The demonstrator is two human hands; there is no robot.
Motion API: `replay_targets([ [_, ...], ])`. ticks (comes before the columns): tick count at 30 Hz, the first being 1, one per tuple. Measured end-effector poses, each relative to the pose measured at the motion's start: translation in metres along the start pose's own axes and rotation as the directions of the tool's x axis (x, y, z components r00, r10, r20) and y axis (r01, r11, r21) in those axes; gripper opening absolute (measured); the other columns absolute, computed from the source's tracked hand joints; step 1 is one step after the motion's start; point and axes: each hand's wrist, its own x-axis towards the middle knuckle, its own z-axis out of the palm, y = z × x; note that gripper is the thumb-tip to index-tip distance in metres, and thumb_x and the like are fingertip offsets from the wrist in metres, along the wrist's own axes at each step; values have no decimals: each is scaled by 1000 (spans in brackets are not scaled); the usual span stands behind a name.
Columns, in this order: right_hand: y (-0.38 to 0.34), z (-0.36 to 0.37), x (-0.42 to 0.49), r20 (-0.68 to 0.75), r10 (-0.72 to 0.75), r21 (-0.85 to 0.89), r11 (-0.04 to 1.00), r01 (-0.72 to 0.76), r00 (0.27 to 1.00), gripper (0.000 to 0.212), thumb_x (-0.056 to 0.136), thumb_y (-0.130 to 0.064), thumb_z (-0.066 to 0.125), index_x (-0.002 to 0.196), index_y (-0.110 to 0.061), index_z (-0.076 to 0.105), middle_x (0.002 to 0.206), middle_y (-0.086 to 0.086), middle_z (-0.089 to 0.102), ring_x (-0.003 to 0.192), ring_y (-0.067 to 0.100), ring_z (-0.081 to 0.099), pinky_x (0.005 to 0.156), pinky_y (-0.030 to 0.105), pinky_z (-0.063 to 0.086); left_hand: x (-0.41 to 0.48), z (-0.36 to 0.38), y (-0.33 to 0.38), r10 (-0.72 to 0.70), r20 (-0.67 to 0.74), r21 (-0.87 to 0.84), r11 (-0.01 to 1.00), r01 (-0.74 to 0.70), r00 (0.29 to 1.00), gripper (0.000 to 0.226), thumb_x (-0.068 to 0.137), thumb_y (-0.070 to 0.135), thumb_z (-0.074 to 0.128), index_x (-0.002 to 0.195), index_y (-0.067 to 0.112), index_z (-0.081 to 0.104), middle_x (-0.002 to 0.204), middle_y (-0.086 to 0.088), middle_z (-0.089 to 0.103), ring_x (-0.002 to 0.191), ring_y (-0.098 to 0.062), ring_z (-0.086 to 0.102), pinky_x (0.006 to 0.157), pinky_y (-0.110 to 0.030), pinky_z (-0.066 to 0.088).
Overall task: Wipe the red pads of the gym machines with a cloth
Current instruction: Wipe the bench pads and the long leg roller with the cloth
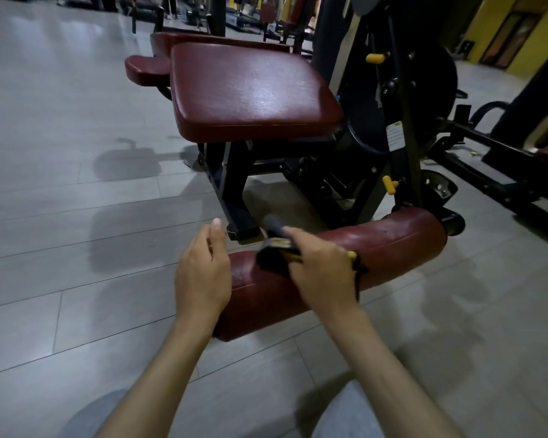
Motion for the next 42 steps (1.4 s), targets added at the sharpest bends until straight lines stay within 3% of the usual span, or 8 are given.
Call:
replay_targets([
  [3,8,5,-4,4,-165,37,986,165,986,44,81,5,73,122,-12,70,112,5,77,103,17,73,91,24,56,-2,1,2,40,1,74,996,-40,999,55,106,58,19,98,22,60,96,-1,66,79,-3,51,68,-19,40],
  [8,80,-20,11,-47,33,-16,999,-34,998,50,84,9,68,127,-15,69,110,1,76,98,13,71,88,11,47,-6,-1,0,112,-14,175,979,-108,994,54,108,53,21,97,19,60,93,-2,65,84,-17,57,68,-22,42],
  [17,183,-70,36,-176,281,-252,914,-319,944,42,89,0,64,125,-19,72,108,10,77,100,31,72,88,40,57,-7,2,0,86,-53,177,981,-76,995,47,108,53,27,85,23,55,81,4,58,76,-8,54,59,-24,37],
  [23,123,-28,9,-161,91,-52,994,-101,983,40,89,-3,69,127,-15,71,112,2,76,99,15,71,89,23,54,-8,2,4,105,-12,219,970,-100,994,45,107,53,27,90,23,56,84,8,56,79,-2,52,61,-20,34],
  [27,174,-46,21,-94,-19,-168,986,3,995,48,85,7,71,127,-17,71,116,3,75,102,21,72,90,31,58,-8,1,3,80,2,237,968,-78,997,46,107,53,26,83,23,52,82,6,56,76,-4,52,59,-23,33],
  [34,222,-74,56,-336,403,-188,857,-480,851,50,86,5,58,128,-17,71,110,15,76,101,36,70,91,38,55,-6,2,4,55,-19,235,971,-49,998,46,106,54,28,80,24,53,81,9,58,77,-1,52,59,-21,33],
  [39,153,-37,22,-152,130,-173,973,-156,980,52,84,7,64,130,-17,68,112,6,76,101,22,72,92,37,58,-6,2,5,31,-25,286,958,-23,999,45,105,56,27,90,25,57,82,14,53,72,4,45,57,-21,29],
  [42,157,-40,11,-141,3,-111,994,-18,990,57,84,10,59,133,-18,67,124,-3,72,109,4,64,95,17,50,-7,0,7,24,-19,296,955,-17,1000,42,105,55,28,93,27,57,84,13,53,71,4,43,56,-21,28],
])
